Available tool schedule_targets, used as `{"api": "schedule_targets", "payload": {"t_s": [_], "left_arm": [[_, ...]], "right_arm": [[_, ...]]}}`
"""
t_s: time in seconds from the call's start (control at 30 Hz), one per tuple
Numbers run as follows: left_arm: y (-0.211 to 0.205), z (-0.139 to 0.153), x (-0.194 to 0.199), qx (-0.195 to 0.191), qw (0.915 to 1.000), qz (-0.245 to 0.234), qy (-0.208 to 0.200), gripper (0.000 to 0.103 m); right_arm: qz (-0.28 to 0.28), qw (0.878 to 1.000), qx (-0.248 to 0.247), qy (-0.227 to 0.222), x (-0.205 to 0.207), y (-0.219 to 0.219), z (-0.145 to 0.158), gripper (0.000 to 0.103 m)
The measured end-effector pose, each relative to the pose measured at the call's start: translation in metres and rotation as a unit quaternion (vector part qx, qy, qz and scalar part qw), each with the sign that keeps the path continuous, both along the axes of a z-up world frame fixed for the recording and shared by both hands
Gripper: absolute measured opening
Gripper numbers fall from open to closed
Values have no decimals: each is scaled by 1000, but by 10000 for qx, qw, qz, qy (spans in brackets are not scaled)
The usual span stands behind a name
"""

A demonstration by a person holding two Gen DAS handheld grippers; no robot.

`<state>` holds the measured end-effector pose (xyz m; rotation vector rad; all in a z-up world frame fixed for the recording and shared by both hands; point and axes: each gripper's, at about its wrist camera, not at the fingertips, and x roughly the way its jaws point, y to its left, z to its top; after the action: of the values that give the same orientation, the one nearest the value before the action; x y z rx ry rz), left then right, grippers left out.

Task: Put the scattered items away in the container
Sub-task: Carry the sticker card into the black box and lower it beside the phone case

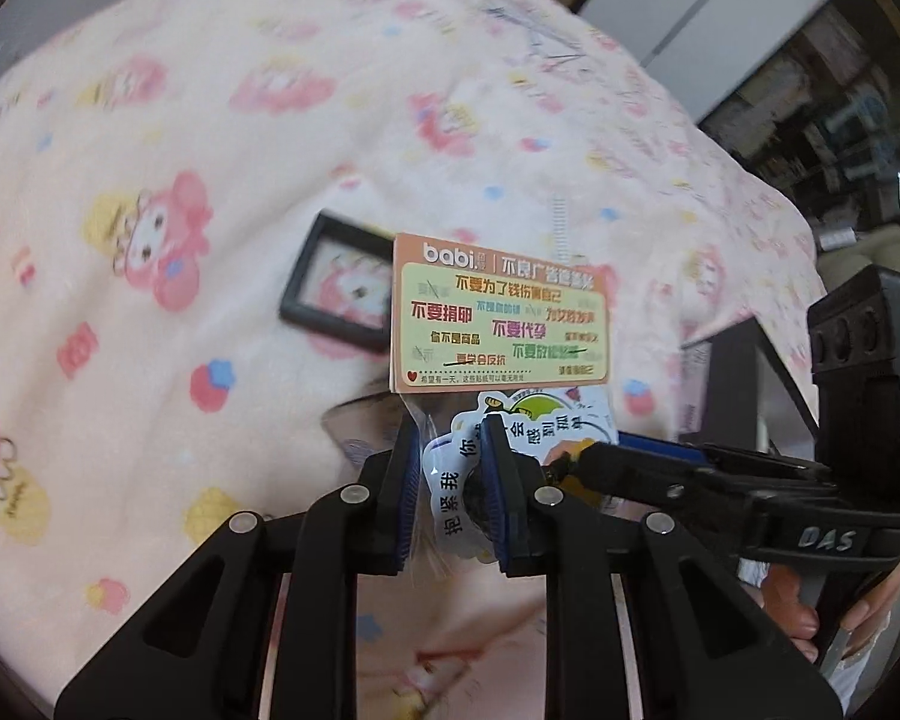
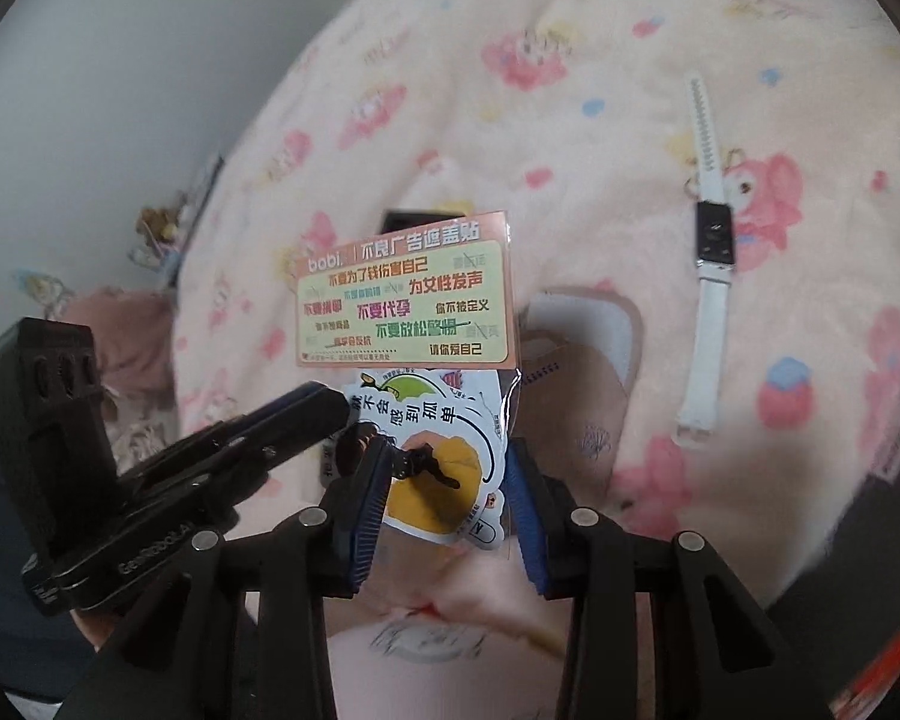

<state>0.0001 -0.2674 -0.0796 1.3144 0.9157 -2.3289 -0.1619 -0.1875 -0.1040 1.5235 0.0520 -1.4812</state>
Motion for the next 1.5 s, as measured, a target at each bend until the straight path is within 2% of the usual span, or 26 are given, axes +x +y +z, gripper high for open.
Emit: {"api": "schedule_targets", "payload": {"t_s": [0.17, 0.27, 0.37, 0.53, 0.63, 0.77, 0.9, 1.03, 1.1, 1.3, 1.5], "left_arm": [[42, 44, -18, -67, 9968, -683, 421, 19], [78, 64, -36, -61, 9909, -1162, 673, 19], [118, 71, -59, 46, 9832, -1637, 810, 19], [187, 54, -97, 420, 9683, -2351, 728, 19], [230, 36, -115, 433, 9605, -2713, 451, 19], [268, 10, -129, 473, 9523, -3012, 98, 20], [288, -14, -139, 563, 9482, -3119, -225, 20], [299, -29, -145, 389, 9464, -3165, -506, 20], [298, -28, -145, 362, 9464, -3165, -530, 20], [287, -24, -145, 358, 9527, -2989, -418, 20], [299, -33, -152, 477, 9450, -3192, -534, 20]], "right_arm": [[-563, 9971, -207, 464, -5, 60, 46, 36], [-984, 9919, -178, 788, -2, 95, 60, 36], [-1424, 9851, -151, 952, -7, 146, 73, 36], [-2153, 9701, 148, 1111, -15, 229, 71, 36], [-2532, 9624, 349, 923, -21, 273, 55, 36], [-2831, 9543, 571, 773, -21, 309, 35, 36], [-2880, 9505, 910, 730, -20, 325, 15, 36], [-2984, 9468, 1063, 568, -24, 340, -5, 36], [-2997, 9442, 1195, 666, -26, 341, -7, 36], [-3164, 9382, 1091, 883, -29, 345, 0, 36], [-3266, 9322, 1227, 959, -30, 347, 1, 36]]}}
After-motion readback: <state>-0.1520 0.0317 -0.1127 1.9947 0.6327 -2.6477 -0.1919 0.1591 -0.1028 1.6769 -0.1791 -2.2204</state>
